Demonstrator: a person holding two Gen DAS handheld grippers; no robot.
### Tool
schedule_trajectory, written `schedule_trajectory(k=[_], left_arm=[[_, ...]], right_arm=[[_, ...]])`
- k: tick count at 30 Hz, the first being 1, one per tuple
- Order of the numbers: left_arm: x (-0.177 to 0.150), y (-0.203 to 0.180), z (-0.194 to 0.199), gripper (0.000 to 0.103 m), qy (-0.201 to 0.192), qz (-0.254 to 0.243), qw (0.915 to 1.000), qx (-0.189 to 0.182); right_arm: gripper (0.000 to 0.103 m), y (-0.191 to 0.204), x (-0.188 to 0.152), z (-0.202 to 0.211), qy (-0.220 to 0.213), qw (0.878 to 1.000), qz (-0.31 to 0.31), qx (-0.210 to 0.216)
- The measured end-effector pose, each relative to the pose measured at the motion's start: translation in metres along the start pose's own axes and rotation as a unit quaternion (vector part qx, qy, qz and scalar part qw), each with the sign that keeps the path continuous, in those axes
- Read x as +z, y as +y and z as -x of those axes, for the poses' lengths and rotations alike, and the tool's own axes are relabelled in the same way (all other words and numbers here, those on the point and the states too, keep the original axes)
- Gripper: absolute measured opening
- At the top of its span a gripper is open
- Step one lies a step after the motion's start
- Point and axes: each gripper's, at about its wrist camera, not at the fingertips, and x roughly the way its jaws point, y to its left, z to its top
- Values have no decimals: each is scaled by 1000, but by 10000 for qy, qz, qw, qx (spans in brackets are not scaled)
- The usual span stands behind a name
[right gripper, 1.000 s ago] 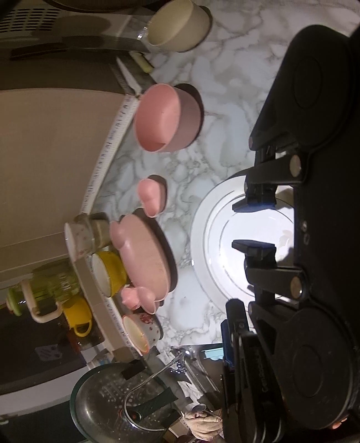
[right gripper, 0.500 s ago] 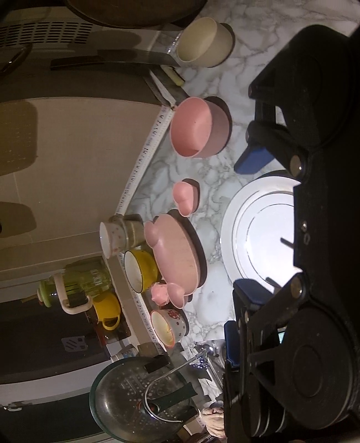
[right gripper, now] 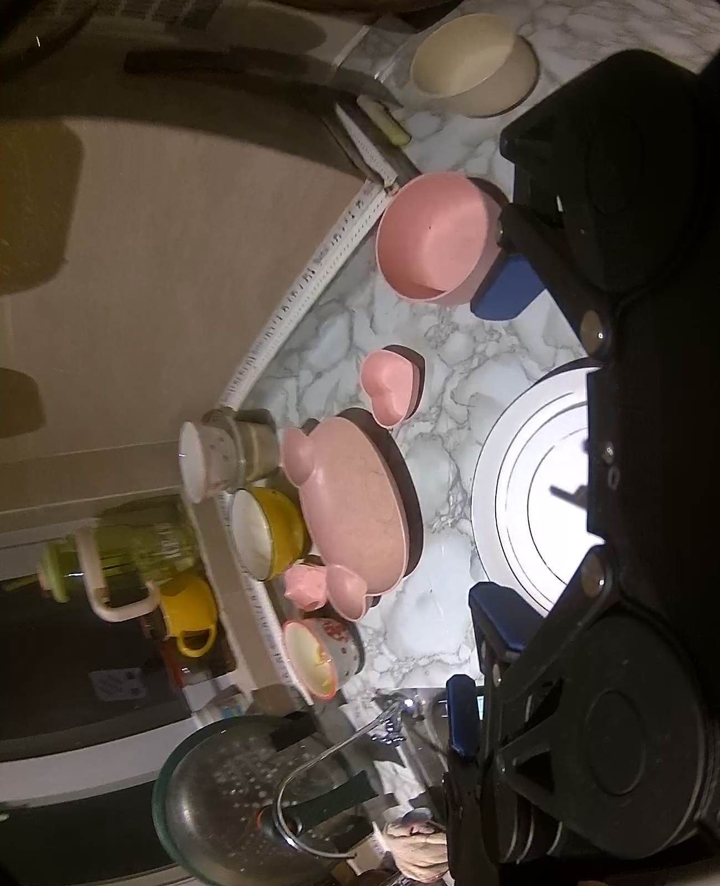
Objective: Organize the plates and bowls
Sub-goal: 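Move both grippers toward the pink bear-shaped plate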
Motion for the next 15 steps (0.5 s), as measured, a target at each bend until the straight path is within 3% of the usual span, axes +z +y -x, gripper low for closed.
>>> schedule_trajectory(k=[7, 15], left_arm=[[33, 6, -17, 78, 140, 274, 9989, 352], [67, 26, -43, 78, 240, 549, 9955, 734]], right_arm=[[102, -16, 42, -38, 570, 9983, -94, 124], [102, -20, 81, -82, 728, 9971, 183, 107]])
